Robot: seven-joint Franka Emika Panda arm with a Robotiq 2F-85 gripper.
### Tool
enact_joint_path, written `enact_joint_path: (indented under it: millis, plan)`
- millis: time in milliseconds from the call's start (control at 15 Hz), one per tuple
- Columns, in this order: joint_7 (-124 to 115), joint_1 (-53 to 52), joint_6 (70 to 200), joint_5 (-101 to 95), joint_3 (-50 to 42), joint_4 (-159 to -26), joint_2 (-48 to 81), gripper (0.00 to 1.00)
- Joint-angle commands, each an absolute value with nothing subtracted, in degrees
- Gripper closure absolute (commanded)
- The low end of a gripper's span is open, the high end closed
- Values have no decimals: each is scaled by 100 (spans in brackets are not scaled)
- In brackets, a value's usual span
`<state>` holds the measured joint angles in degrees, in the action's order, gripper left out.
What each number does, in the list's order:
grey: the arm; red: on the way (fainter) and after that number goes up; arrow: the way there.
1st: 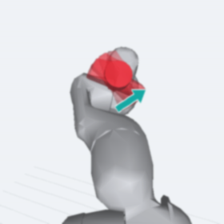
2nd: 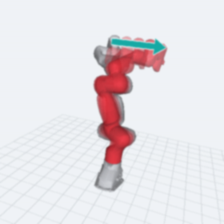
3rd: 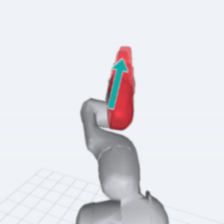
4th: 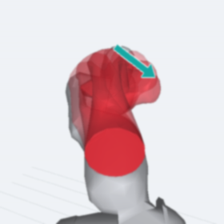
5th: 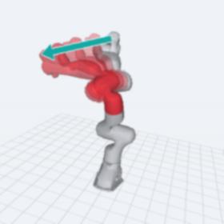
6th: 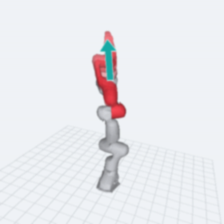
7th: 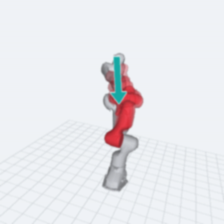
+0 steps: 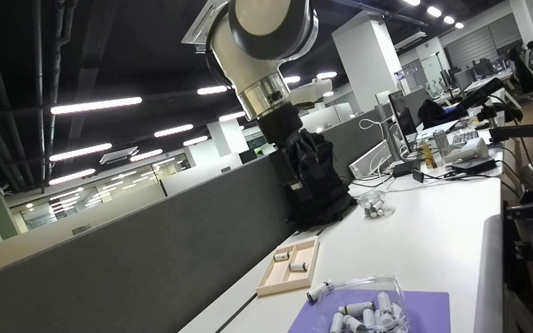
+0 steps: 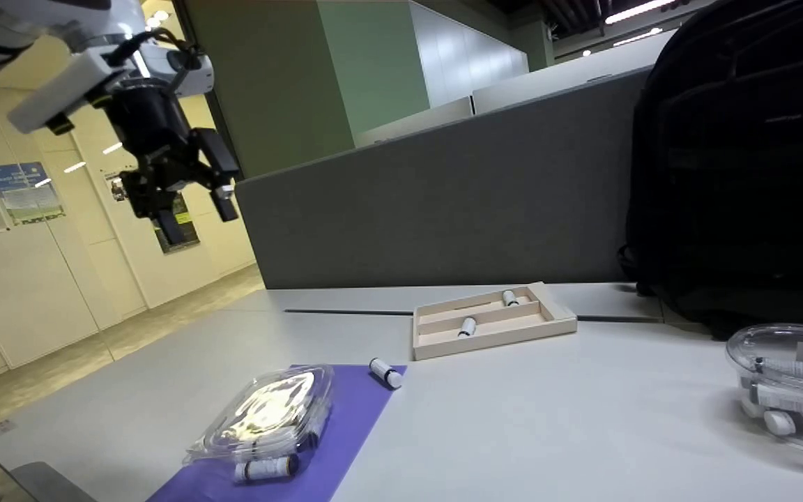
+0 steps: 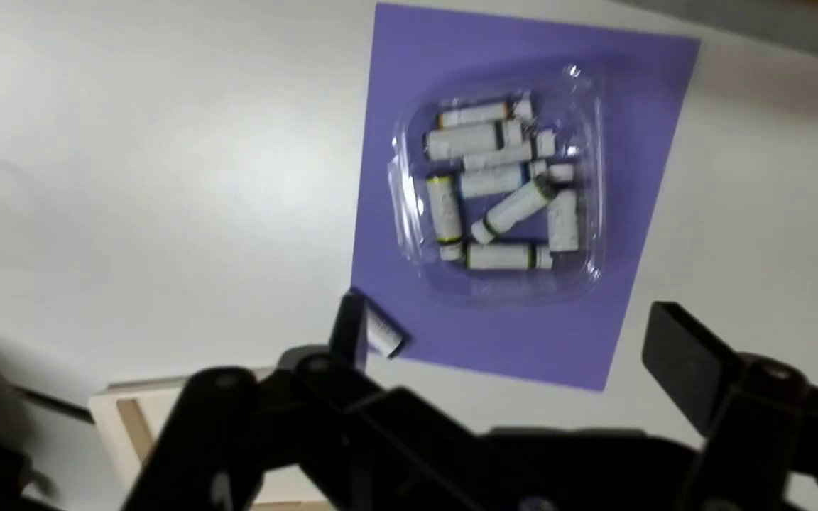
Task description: Take the bottle from the table and put it in the bottom compartment of the box
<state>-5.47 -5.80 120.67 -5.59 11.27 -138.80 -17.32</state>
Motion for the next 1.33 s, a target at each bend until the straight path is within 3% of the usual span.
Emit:
enact_joint_path:
  millis: [0,333,867,1267]
  plan:
    - [-372,-421,12857,-815,849,-13458,-1074,0]
    - [905,-340,13198,-498,423,-12629,8,0]
    - [3806,-85,12178,-613,374,-11269,1273,0]
    - [3609,-122,12954,-777,345,-11623,1240,0]
